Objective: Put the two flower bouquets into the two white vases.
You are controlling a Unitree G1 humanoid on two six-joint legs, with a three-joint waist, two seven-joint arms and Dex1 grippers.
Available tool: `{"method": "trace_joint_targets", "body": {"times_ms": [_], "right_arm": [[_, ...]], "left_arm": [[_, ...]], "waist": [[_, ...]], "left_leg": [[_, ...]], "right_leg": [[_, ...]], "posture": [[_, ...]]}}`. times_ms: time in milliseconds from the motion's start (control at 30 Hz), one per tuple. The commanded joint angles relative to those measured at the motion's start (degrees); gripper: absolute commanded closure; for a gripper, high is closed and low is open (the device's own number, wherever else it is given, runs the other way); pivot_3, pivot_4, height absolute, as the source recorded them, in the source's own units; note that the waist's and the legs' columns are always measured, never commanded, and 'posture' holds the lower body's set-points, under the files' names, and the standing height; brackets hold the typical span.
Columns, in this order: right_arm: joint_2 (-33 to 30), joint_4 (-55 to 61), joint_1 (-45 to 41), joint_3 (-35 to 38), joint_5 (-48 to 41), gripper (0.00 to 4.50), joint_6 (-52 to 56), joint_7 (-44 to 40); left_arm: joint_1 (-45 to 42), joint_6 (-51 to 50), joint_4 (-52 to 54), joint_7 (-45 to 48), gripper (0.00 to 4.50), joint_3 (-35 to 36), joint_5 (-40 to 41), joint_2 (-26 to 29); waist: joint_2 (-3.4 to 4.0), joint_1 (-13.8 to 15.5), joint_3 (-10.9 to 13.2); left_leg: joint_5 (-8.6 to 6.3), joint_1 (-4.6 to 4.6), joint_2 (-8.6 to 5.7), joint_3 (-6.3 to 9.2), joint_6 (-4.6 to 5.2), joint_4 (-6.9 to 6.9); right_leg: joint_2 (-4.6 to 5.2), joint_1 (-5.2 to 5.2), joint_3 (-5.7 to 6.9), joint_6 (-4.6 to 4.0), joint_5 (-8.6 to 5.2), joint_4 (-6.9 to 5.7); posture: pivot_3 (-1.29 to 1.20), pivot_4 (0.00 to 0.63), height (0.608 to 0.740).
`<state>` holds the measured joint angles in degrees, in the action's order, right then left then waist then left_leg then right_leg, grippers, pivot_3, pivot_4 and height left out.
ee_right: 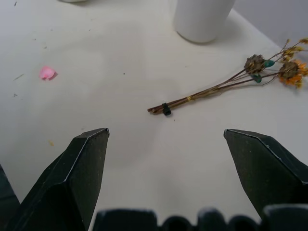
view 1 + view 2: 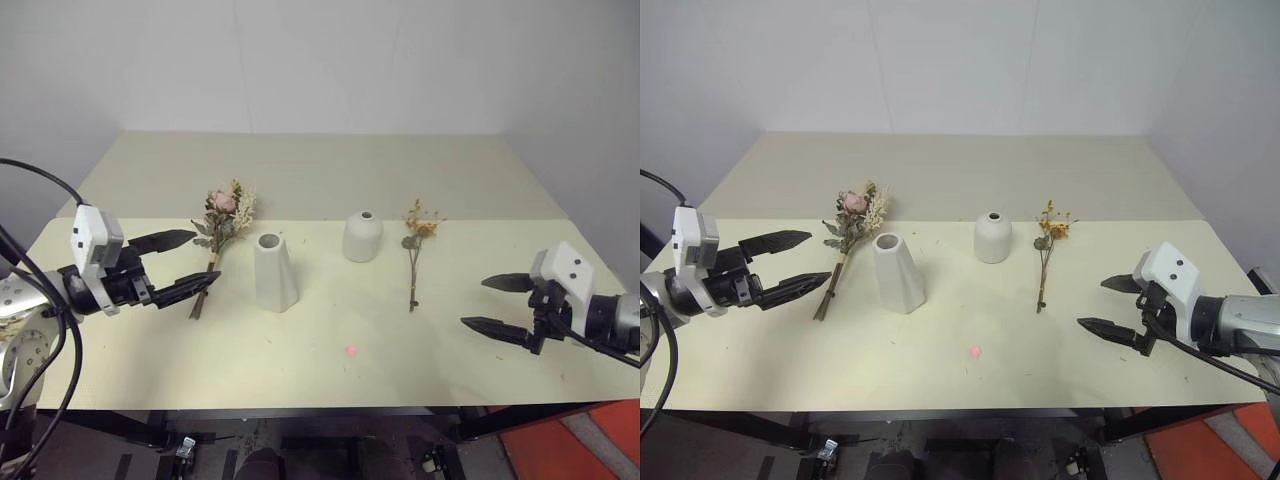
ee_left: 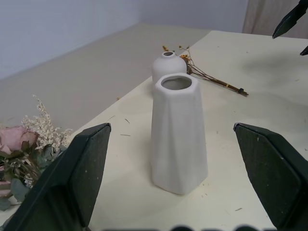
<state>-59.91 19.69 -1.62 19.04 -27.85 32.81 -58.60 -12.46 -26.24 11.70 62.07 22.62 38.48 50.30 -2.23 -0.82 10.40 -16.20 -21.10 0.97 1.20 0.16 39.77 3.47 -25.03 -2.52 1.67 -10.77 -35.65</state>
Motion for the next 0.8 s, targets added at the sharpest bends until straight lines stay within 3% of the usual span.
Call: {"method": "trace_joint_targets", "body": {"times_ms": [33,467,633,733,800], "right_arm": [[-0.4,1.3,-0.2,2.7,0.0,0.00,-1.1,0.2],[0.2,-0.2,-3.7,1.8,0.2,0.00,-0.2,2.0],[2.4,0.6,-10.7,-1.6,-0.8,0.00,6.1,7.7],[3.2,-0.7,-18.6,-9.6,2.0,0.00,13.1,12.1],[6.9,-5.6,-27.6,-15.2,4.0,0.00,22.8,18.0]], "left_arm": [[-1.1,1.2,1.1,-0.3,0.04,0.4,0.0,0.4],[0.7,1.0,2.1,-0.6,0.04,1.7,0.4,0.4],[0.7,0.9,2.8,-0.9,0.04,1.5,0.7,0.3],[0.5,1.0,3.1,-1.0,0.04,1.2,0.7,0.3],[0.1,1.1,2.8,-0.8,0.04,0.8,0.5,0.3]], "waist": [[0.00,0.0,0.0],[0.00,-0.2,0.0],[0.00,-0.2,0.0],[0.00,-0.5,0.0],[0.00,-0.7,0.0]], "left_leg": [[0.00,0.00,-0.01,0.00,0.00,0.00],[0.00,0.01,0.00,0.00,0.00,0.00],[0.00,0.02,0.01,0.01,0.00,0.00],[0.00,0.02,0.01,-0.01,0.00,0.00],[0.00,0.03,0.01,-0.01,0.00,0.00]], "right_leg": [[0.00,0.00,0.00,0.00,0.00,0.00],[0.00,0.00,0.00,0.01,0.00,0.00],[-0.02,0.00,0.00,0.00,0.00,-0.02],[-0.02,-0.01,-0.02,-0.04,0.03,-0.02],[-0.01,-0.02,-0.03,-0.08,0.05,-0.03]], "posture": [[0.00,0.150,0.740],[0.00,0.150,0.740],[0.00,0.150,0.740],[0.00,0.150,0.740],[0.00,0.150,0.740]]}}
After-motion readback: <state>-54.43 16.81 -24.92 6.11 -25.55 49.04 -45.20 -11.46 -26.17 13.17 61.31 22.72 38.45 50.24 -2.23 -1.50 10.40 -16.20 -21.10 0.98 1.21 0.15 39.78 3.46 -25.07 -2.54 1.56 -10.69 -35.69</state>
